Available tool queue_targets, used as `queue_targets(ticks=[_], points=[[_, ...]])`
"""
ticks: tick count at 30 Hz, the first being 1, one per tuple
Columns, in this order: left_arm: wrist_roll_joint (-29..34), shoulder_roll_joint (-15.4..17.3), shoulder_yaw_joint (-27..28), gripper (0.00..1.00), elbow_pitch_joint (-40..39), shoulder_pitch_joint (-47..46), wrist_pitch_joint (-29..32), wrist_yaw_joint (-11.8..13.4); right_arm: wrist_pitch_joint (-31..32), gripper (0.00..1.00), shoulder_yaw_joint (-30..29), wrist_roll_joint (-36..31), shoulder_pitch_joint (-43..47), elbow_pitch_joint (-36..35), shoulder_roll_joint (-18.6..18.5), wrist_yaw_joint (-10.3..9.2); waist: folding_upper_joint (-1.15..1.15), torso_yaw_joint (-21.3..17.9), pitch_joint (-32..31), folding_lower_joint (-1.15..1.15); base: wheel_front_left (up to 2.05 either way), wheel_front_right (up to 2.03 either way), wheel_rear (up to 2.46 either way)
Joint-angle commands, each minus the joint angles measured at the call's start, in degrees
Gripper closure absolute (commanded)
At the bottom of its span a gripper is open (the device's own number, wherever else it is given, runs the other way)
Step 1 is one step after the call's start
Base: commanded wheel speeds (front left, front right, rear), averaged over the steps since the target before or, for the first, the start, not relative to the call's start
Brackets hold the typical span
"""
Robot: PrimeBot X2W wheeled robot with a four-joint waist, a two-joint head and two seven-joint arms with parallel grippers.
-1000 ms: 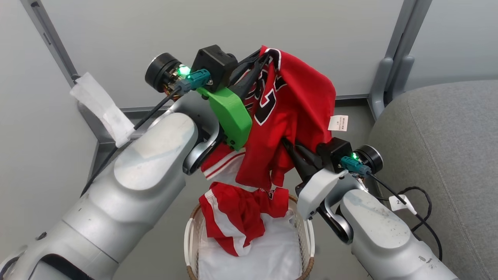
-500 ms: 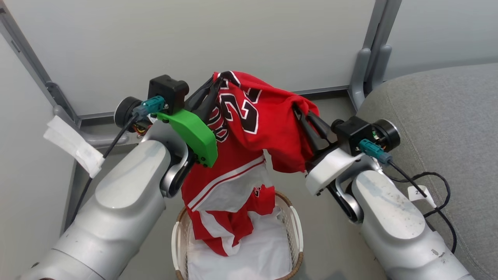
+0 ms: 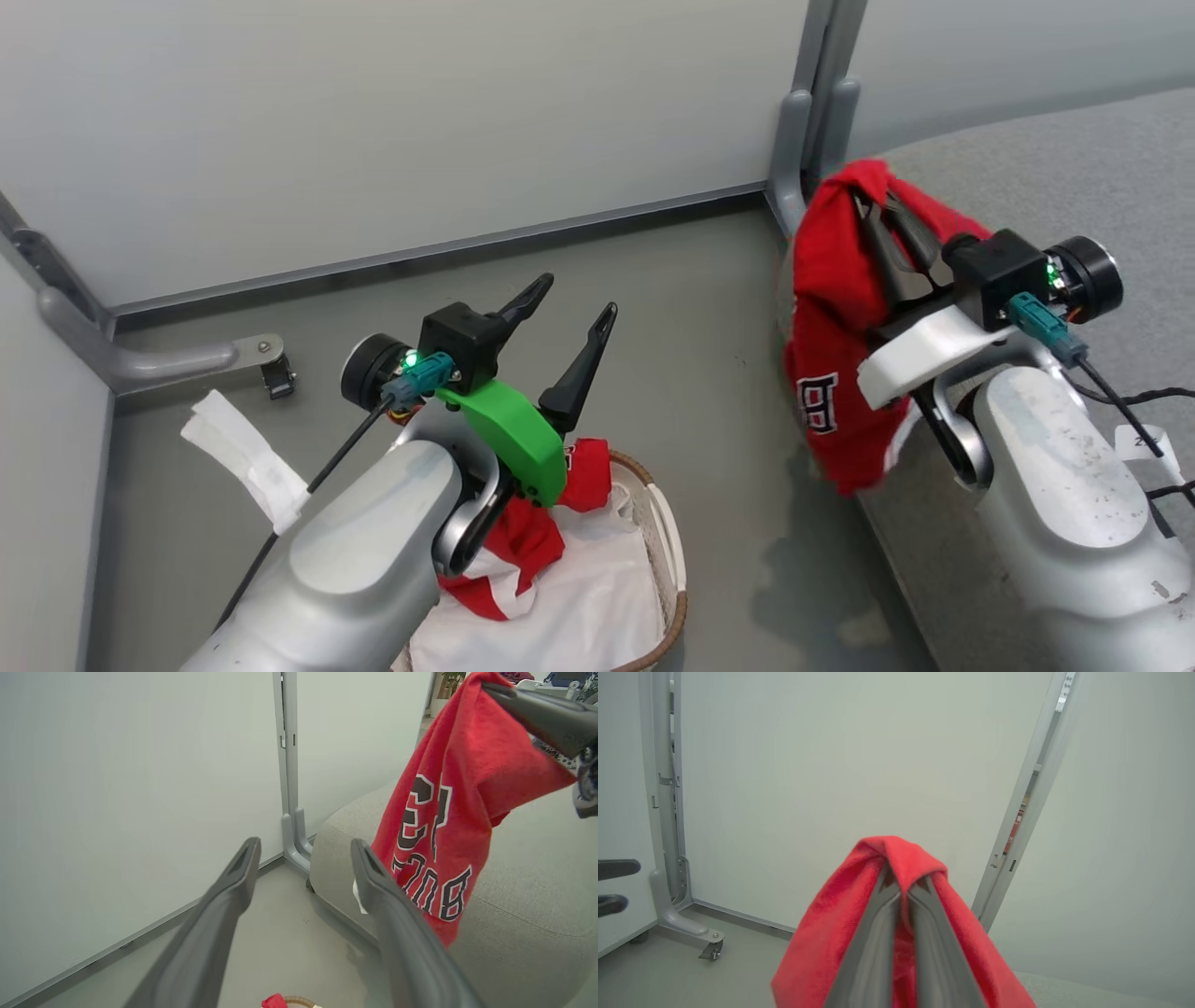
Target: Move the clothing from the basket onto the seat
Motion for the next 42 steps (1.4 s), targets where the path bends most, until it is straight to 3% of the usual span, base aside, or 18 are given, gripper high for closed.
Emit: queue_targets(ticks=[1,9,20,34,42], points=[[0.6,-0.2,-0.3,0.0,-0.2,1.0,-0.4,0.2,-0.1,1.0,-0.6,-0.6,0.4,-0.7,-0.8,-0.06,0.0,-2.7,1.1,0.0,0.0,0.0,0.0],[1.2,-1.1,-1.5,0.0,-0.9,1.7,-0.7,0.3,-0.1,1.0,-4.0,-1.4,1.6,-2.5,-3.7,-0.06,0.0,-8.4,3.5,0.0,0.0,0.0,0.0],[1.2,-2.1,-2.4,0.0,-0.7,0.5,-0.8,0.0,-0.1,1.0,-6.1,-1.9,1.7,-4.7,-3.2,-0.06,0.0,-14.4,7.2,0.0,0.0,0.0,0.0],[1.7,-2.5,-3.6,0.0,-0.5,-0.8,-0.6,0.0,-0.1,1.0,-10.4,-3.1,3.4,-6.0,-2.4,-0.06,0.0,-15.0,9.2,0.0,0.0,0.0,0.0],[2.5,-1.7,-3.6,0.0,-1.4,-2.5,-0.4,0.6,-0.1,1.0,-11.6,-3.7,-2.0,-3.0,-3.9,-0.06,0.0,-13.1,12.4,0.0,0.0,0.0,0.0]])
